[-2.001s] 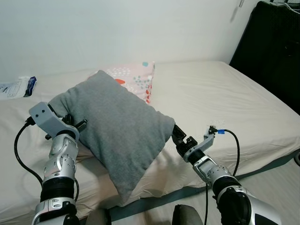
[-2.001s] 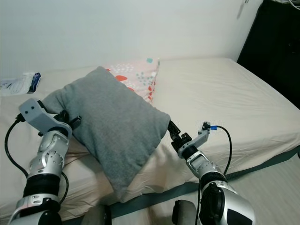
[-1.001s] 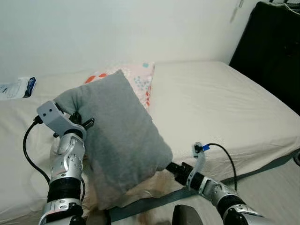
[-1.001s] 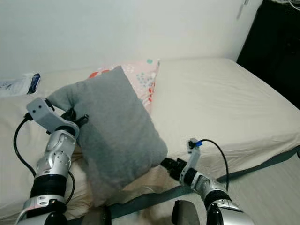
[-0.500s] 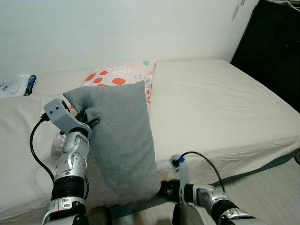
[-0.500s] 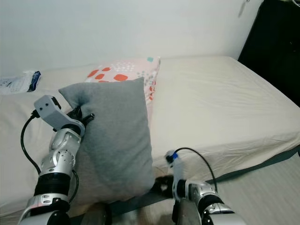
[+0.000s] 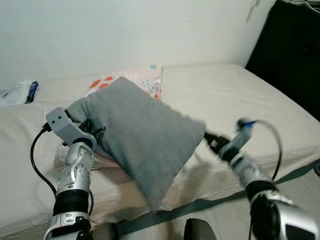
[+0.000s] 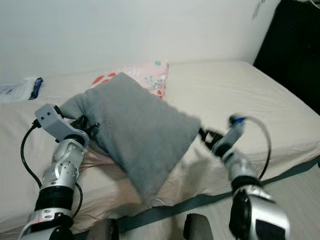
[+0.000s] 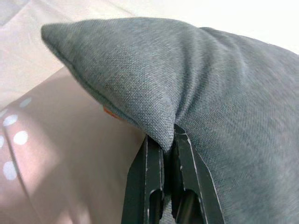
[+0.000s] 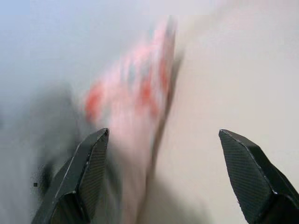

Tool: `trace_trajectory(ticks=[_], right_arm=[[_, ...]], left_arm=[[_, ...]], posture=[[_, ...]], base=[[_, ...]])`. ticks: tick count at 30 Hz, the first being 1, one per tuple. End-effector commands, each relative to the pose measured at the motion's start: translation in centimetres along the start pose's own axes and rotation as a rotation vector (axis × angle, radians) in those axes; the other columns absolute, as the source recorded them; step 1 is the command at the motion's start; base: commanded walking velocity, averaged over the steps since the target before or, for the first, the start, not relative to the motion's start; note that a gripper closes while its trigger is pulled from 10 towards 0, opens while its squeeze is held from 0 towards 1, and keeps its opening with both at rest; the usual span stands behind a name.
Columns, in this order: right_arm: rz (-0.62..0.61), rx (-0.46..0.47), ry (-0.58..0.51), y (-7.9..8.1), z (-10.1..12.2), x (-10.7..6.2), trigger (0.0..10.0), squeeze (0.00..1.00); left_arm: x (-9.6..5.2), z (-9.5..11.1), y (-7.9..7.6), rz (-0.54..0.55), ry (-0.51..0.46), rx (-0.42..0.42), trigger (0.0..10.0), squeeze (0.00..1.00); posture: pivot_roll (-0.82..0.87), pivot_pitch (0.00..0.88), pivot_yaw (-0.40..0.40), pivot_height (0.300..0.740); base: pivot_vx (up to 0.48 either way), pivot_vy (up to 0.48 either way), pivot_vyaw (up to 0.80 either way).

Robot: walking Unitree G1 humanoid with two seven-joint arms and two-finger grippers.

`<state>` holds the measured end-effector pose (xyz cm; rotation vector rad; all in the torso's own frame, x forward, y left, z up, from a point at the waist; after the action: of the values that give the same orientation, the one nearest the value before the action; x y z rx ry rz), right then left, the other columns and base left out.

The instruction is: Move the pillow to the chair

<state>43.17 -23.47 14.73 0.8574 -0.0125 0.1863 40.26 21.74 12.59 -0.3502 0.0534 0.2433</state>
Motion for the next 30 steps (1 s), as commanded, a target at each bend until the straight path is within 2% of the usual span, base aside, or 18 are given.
trace_trajectory(ticks=[1,2,4,7,8,11,12,14,15,17,18,19,20,21,22,24,27,30], right_arm=[[-0.057,0.024,-0.128,-0.4,3.1,0.0,10.0,0.00],[-0.057,0.024,-0.128,-0.4,3.1,0.0,10.0,0.00],[-0.170,0.000,-0.226,-1.5,5.7,-0.4,10.0,0.00],[-0.239,-0.021,-0.248,-2.3,6.3,-0.7,10.0,0.00],[-0.347,-0.052,-0.254,-3.8,6.6,-1.5,10.0,0.00],[-0.389,-0.069,-0.231,-4.6,5.9,-1.8,10.0,0.00],[-0.346,-0.054,-0.164,-4.3,4.0,-1.4,10.0,0.00],[-0.346,-0.054,-0.164,-4.3,4.0,-1.4,10.0,0.00],[-0.265,-0.050,-0.063,-3.4,1.3,-0.9,10.0,0.00],[-0.265,-0.050,-0.063,-3.4,1.3,-0.9,10.0,0.00],[-0.124,-0.050,0.098,-1.9,-2.9,-0.5,10.0,0.00],[-0.028,-0.045,0.211,-0.8,-5.9,-0.7,10.0,0.00],[-0.028,-0.045,0.211,-0.8,-5.9,-0.7,10.0,0.00],[0.106,0.002,0.384,0.7,-10.5,-1.8,10.0,0.00],[0.106,0.002,0.384,0.7,-10.5,-1.8,10.0,0.00],[0.176,0.057,0.479,1.6,-12.9,-2.7,10.0,0.00],[0.176,0.057,0.479,1.6,-12.9,-2.7,10.0,0.00],[0.266,0.099,0.649,2.9,-16.8,-4.5,10.0,0.00]], left_arm=[[0.1,0.0,0.2,0.005,0.006,-0.008,0.0,0.00],[0.1,0.0,0.2,0.005,0.006,-0.008,0.0,0.00],[0.2,0.0,0.1,0.005,0.007,-0.009,0.0,0.00],[0.2,0.0,0.1,0.005,0.007,-0.010,0.0,0.00],[0.2,0.0,0.0,0.005,0.008,-0.010,0.0,0.00],[0.2,0.0,0.0,0.006,0.007,-0.010,0.0,0.00],[0.1,0.0,0.0,0.009,0.006,-0.010,0.0,0.00],[0.1,0.0,0.0,0.009,0.006,-0.010,0.0,0.00],[0.1,0.1,0.1,0.011,0.005,-0.010,0.0,0.00],[0.1,0.1,0.1,0.011,0.005,-0.010,0.0,0.00],[0.0,0.1,0.1,0.009,0.005,-0.009,0.0,0.00],[0.0,0.1,0.0,0.008,0.005,-0.008,0.0,0.00],[0.0,0.1,0.0,0.008,0.005,-0.008,0.0,0.00],[0.1,0.1,-0.1,0.002,0.006,-0.004,0.0,0.00],[0.1,0.1,-0.1,0.002,0.006,-0.004,0.0,0.00],[0.1,0.1,-0.3,-0.002,0.006,-0.003,0.0,0.00],[0.1,0.1,-0.3,-0.002,0.006,-0.003,0.0,0.00],[0.2,0.2,-0.6,-0.011,0.005,-0.003,0.0,0.00]], posture=[[0.12,0.000,-0.059,0.584],[0.12,0.000,-0.059,0.584],[0.12,0.000,-0.057,0.584],[0.12,0.000,-0.057,0.584],[0.12,0.000,-0.059,0.584],[0.12,0.000,-0.062,0.584],[0.13,0.000,-0.064,0.584],[0.13,0.000,-0.064,0.584],[0.13,0.000,-0.063,0.584],[0.13,0.000,-0.063,0.584],[0.13,0.000,-0.059,0.584],[0.13,0.000,-0.059,0.584],[0.13,0.000,-0.059,0.584],[0.13,0.000,-0.056,0.584],[0.13,0.000,-0.056,0.584],[0.13,0.000,-0.056,0.584],[0.13,0.000,-0.056,0.584],[0.14,0.000,-0.054,0.584]], base=[[0.000,0.000,0.00],[0.000,0.000,0.00],[0.000,0.000,0.00],[0.000,0.000,0.00],[0.000,0.000,0.00],[0.000,0.000,0.00],[0.000,0.000,0.00],[0.000,0.000,0.00],[0.000,0.000,0.00],[0.000,0.000,0.00],[0.000,0.000,0.00],[0.000,0.000,0.00],[0.000,0.000,0.00],[0.000,0.000,0.00],[0.000,0.000,0.00],[0.000,0.000,0.00],[0.000,0.000,0.00],[0.000,0.000,0.00]])
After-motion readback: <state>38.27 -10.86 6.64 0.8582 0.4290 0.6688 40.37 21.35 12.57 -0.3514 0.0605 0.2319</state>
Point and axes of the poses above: a point about 5 cm out from each wrist's last joint towards the gripper, its own x axis pointing out of the wrist towards the gripper, its own z axis along the axis of the wrist's last joint, y = z × x, the point moved 6 cm from there along x, pointing out of the wrist towards the gripper, and after that the axes turned 12 degrees about x, right-handed, at the moved point
